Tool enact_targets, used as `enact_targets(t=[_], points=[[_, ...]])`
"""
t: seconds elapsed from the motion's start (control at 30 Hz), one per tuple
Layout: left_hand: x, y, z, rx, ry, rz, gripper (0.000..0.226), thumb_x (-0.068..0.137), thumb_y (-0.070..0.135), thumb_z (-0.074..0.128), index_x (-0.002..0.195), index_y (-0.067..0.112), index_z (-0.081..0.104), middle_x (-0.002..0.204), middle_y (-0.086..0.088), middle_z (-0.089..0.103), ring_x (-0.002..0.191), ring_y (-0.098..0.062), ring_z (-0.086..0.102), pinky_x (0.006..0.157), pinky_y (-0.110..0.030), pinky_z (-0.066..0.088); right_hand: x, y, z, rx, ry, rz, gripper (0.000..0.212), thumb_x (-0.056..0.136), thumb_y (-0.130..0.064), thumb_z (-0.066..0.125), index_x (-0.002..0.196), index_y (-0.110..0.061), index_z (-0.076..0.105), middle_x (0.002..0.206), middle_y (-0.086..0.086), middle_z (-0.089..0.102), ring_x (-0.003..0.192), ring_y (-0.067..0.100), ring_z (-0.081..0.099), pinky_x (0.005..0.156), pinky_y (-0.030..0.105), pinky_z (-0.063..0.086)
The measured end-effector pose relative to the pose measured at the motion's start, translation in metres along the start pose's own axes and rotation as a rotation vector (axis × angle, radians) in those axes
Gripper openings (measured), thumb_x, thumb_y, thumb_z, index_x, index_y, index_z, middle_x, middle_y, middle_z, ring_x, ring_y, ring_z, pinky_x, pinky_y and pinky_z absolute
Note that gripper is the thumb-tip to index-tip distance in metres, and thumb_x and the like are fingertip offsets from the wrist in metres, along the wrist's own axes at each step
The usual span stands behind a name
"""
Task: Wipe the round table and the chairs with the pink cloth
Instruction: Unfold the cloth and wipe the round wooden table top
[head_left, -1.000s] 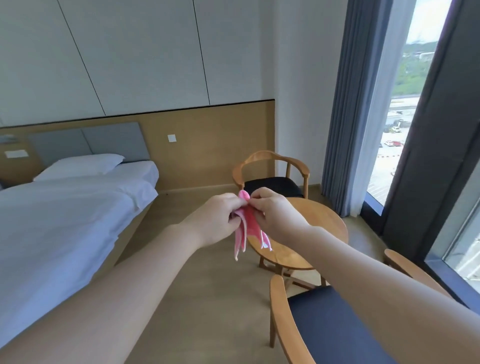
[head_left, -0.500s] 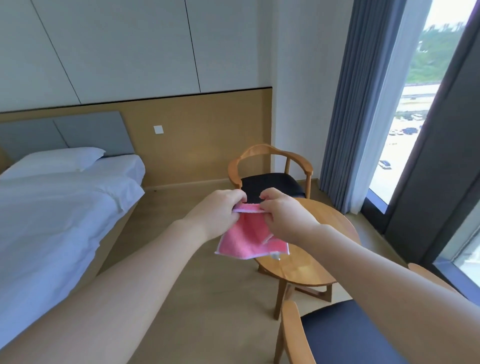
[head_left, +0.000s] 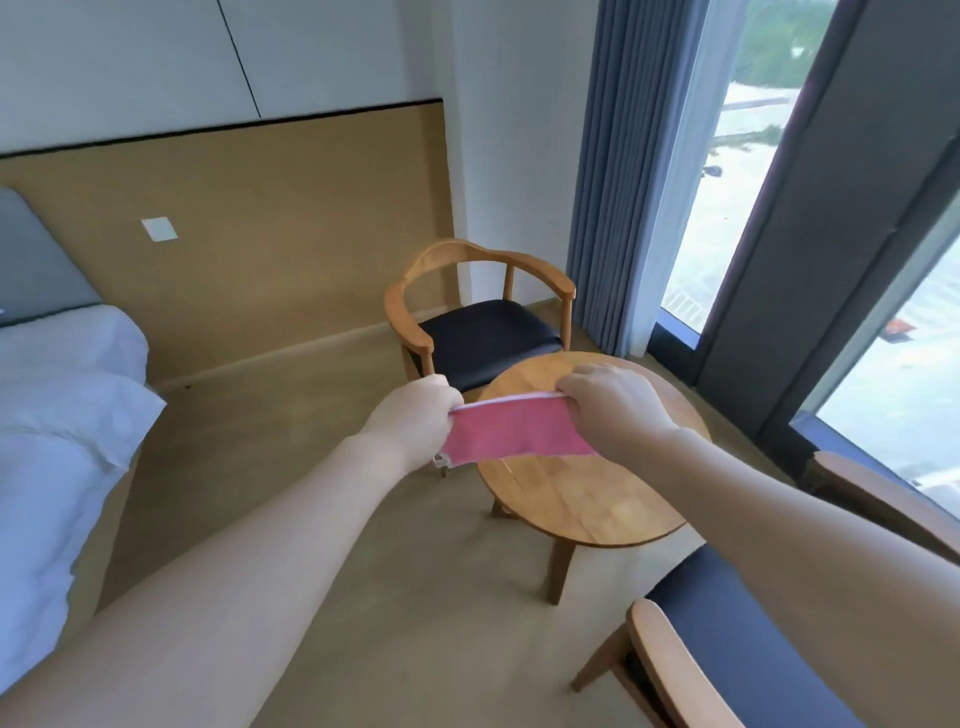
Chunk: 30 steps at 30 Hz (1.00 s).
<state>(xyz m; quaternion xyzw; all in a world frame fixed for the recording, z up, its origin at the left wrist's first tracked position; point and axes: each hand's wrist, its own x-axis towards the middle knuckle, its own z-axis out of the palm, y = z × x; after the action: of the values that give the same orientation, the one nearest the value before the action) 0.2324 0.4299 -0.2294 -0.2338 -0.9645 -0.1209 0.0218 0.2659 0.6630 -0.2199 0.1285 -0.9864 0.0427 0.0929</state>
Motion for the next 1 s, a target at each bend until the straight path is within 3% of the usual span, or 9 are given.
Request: enact_targets(t=[0.17,0.3,0.4,0.53,0.67,0.83,1.0], points=[[0.064,-0.012,0.043,0.005,-0.034,0.058,0.017,0.093,0.018,0.043,0.079,0.023,0.052,0.076,0.007,0.047,0.063,-0.012,0.050,0.047,-0.025,0.027,0.021,0.037,0.034,-0.029,-0.056,0.097,0.018,0.094,-0.020,0.053,0.107,-0.026,0.063,0.089,-0.009,0.054,0.081,0.013,0.048,0.065,0.024,0.038],[0.128,-0.008,0.073,-0.034,-0.097,0.142,0.025,0.089,0.016,0.045,0.068,0.029,0.040,0.071,0.011,0.044,0.059,-0.008,0.047,0.046,-0.023,0.028,0.045,0.084,0.061,-0.060,-0.067,0.204,0.024,0.095,-0.014,0.046,0.103,-0.024,0.065,0.088,-0.007,0.055,0.086,0.017,0.053,0.063,0.026,0.035],[0.176,-0.007,0.090,-0.057,-0.136,0.198,0.026,0.090,0.024,0.053,0.070,0.031,0.039,0.072,0.015,0.046,0.061,-0.007,0.051,0.047,-0.019,0.035,0.067,0.116,0.076,-0.064,-0.049,0.291,0.023,0.093,-0.011,0.046,0.096,-0.022,0.065,0.081,-0.007,0.051,0.082,0.018,0.051,0.061,0.026,0.032],[0.227,-0.010,0.103,0.014,-0.146,0.259,0.028,0.081,0.025,0.072,0.089,0.029,0.045,0.084,0.012,0.051,0.075,-0.012,0.058,0.059,-0.027,0.052,0.094,0.150,0.093,-0.059,-0.080,0.340,0.019,0.086,-0.008,0.052,0.090,-0.023,0.063,0.078,-0.006,0.051,0.082,0.019,0.051,0.060,0.026,0.031],[0.263,-0.014,0.119,0.021,-0.153,0.286,0.018,0.085,0.011,0.060,0.092,0.024,0.050,0.089,0.005,0.058,0.078,-0.021,0.056,0.063,-0.036,0.051,0.109,0.168,0.110,-0.067,-0.112,0.388,0.018,0.083,-0.007,0.055,0.089,-0.022,0.062,0.077,-0.007,0.052,0.077,0.017,0.042,0.058,0.027,0.028],[0.289,-0.035,0.156,0.003,-0.383,0.360,0.023,0.090,0.008,0.045,0.099,0.028,0.050,0.092,0.003,0.061,0.072,-0.018,0.055,0.055,-0.030,0.042,0.110,0.163,0.149,-0.038,-0.218,0.470,0.017,0.088,-0.010,0.052,0.091,-0.023,0.063,0.085,-0.005,0.060,0.083,0.017,0.049,0.061,0.026,0.032],[0.310,-0.066,0.187,-0.107,-0.810,0.509,0.033,0.094,0.019,0.046,0.122,0.036,0.044,0.100,0.010,0.062,0.079,-0.012,0.063,0.067,-0.036,0.057,0.104,0.132,0.190,0.084,-0.414,0.584,0.017,0.090,-0.011,0.051,0.092,-0.021,0.064,0.084,-0.005,0.059,0.085,0.018,0.055,0.068,0.031,0.047]])
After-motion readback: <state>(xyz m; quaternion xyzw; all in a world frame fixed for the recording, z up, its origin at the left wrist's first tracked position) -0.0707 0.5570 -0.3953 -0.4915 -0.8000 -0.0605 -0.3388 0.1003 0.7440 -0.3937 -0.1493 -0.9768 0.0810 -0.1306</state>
